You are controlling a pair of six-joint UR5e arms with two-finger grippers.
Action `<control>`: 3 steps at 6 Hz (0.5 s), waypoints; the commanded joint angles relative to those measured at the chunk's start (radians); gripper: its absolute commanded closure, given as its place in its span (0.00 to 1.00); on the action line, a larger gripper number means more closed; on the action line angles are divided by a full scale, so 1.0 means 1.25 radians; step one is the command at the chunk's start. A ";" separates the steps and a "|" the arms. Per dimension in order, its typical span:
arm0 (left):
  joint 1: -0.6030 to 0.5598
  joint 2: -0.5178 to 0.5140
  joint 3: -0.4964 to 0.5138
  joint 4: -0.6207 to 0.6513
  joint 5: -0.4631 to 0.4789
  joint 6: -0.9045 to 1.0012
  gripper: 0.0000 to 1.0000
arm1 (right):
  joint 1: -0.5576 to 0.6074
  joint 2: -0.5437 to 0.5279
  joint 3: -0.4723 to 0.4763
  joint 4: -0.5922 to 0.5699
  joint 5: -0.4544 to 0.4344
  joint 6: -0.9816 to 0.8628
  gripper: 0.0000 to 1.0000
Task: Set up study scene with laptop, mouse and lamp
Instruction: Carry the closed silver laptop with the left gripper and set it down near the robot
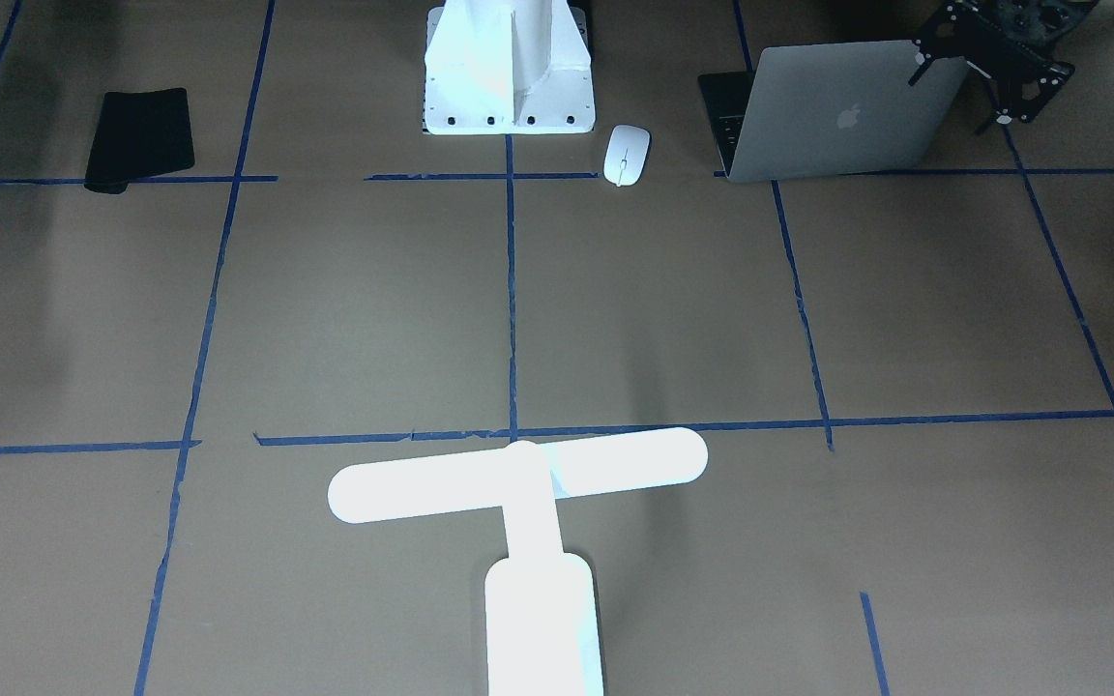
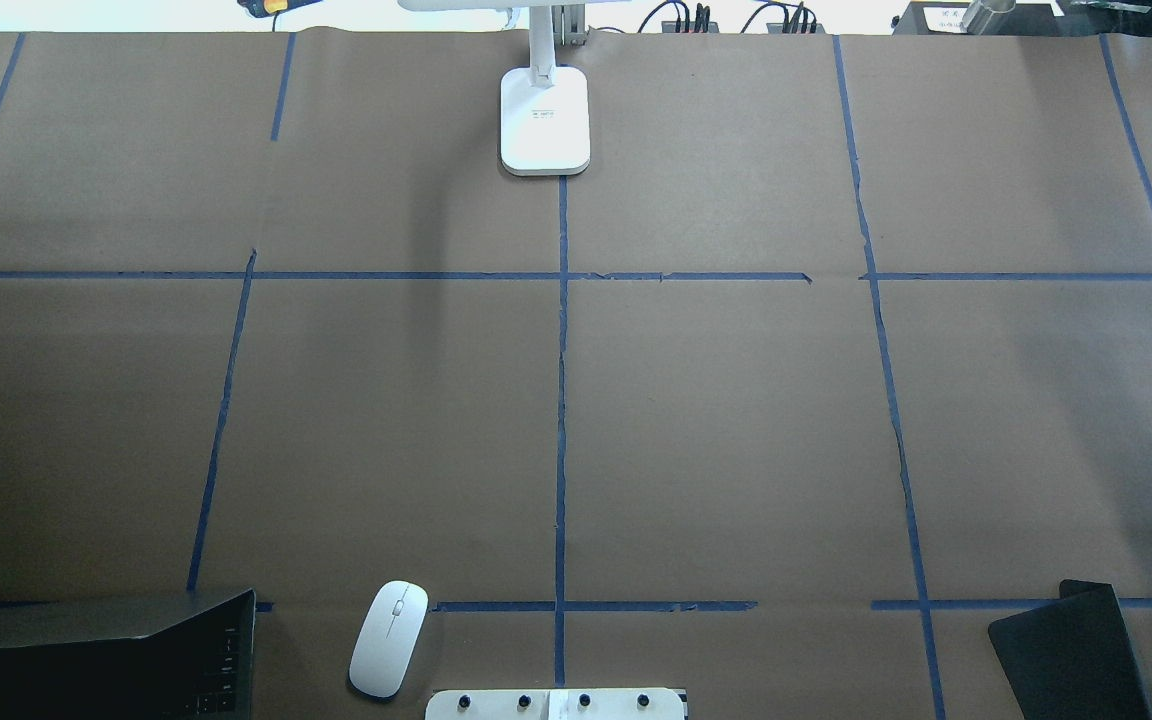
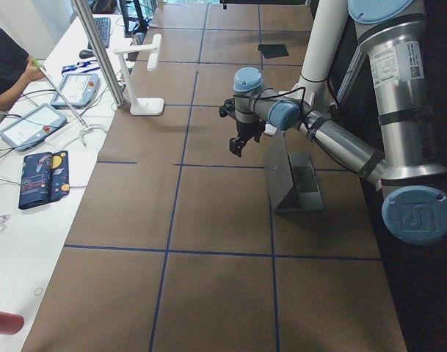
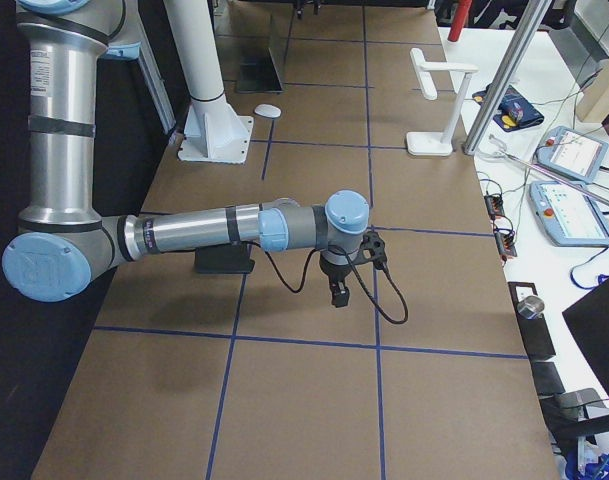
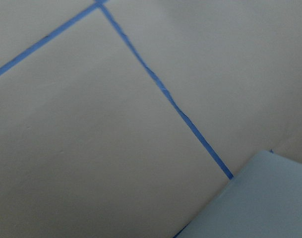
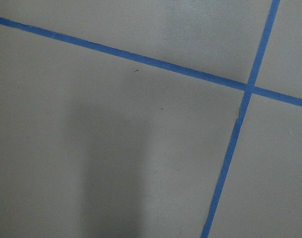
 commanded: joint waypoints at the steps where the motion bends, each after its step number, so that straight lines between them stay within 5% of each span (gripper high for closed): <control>1: 0.054 0.058 -0.052 -0.001 0.008 0.108 0.00 | -0.001 -0.001 0.003 0.001 0.014 0.001 0.00; 3: 0.118 0.062 -0.064 0.004 0.010 0.128 0.00 | -0.001 -0.008 0.003 0.018 0.026 0.001 0.00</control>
